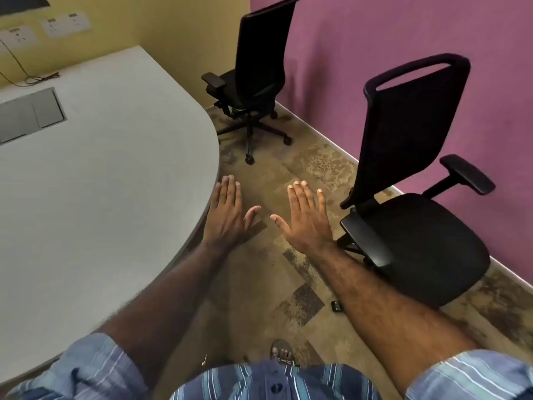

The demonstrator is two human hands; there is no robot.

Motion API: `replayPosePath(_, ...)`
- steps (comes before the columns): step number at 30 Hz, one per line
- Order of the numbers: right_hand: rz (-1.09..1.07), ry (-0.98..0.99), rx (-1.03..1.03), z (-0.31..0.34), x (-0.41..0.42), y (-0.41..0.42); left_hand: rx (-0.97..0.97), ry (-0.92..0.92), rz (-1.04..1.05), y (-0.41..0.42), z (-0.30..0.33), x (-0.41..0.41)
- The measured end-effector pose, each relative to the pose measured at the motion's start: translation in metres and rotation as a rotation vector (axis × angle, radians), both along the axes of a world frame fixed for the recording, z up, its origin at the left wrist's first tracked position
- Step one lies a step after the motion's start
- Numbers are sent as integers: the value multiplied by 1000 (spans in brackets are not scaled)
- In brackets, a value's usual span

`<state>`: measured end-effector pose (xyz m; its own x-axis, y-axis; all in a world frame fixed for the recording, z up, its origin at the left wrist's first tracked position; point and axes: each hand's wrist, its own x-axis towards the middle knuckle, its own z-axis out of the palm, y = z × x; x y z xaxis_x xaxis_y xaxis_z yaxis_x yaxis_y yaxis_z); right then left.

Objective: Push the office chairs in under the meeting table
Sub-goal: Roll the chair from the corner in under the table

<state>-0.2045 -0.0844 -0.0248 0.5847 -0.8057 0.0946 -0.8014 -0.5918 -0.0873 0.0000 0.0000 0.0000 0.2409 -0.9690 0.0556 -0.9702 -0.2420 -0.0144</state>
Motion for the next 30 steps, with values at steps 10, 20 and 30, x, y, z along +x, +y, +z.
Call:
replayPosePath(10,-61,27,15,-18,8,-54,57,19,-81,-55,-20,0)
replayPosePath(20,-141,96,67,-49,65,-142,95,59,-99,-159,-47,69)
replayPosePath(30,-177,123,69,-53,125,-228,140,85,-109,-259,-60,134)
